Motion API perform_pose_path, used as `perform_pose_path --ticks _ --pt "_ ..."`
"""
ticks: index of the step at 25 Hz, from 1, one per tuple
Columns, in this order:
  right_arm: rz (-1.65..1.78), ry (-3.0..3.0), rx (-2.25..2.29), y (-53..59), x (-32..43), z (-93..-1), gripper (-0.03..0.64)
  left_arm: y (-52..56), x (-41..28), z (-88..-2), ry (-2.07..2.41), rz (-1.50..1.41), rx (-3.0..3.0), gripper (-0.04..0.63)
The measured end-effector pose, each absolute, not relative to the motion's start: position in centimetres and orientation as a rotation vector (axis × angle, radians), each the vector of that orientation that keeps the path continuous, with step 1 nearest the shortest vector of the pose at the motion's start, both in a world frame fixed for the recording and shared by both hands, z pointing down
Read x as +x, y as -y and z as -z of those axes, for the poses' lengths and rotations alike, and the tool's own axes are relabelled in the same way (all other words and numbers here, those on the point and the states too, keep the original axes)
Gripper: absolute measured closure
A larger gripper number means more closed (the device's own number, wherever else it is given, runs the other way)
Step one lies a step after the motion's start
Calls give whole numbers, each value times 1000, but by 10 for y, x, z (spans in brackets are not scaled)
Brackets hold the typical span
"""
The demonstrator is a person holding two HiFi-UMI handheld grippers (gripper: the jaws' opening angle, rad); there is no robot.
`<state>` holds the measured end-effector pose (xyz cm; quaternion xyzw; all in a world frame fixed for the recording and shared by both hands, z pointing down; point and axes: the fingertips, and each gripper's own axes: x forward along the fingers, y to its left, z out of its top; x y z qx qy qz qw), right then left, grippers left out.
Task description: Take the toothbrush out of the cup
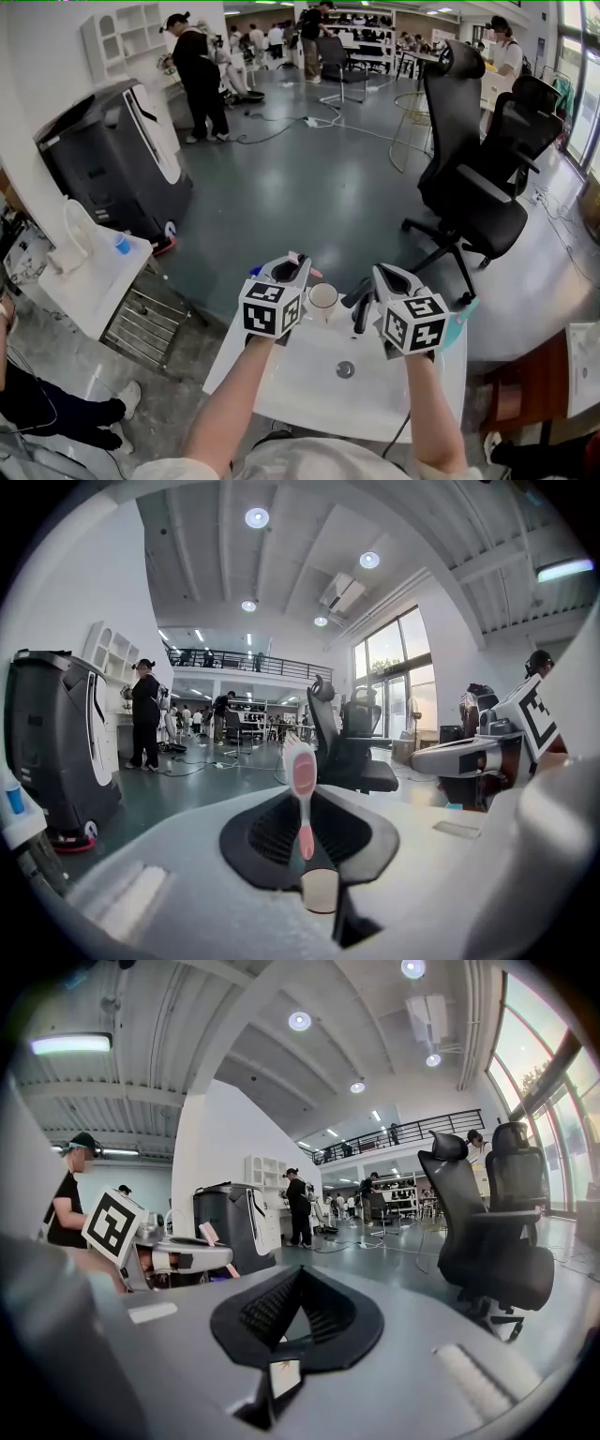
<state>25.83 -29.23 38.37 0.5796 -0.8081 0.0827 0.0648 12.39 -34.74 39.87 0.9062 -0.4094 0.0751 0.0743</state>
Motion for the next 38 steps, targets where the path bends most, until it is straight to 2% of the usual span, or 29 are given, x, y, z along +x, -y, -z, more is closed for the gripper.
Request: perform_pose_path --ticks 15,38 --pt "-237 2412 1847 295 262 -374 614 354 107 -367 1315 -202 2799 565" --pt "-229 2365 1889 294 272 -372 614 363 105 -372 1338 -242 2803 565"
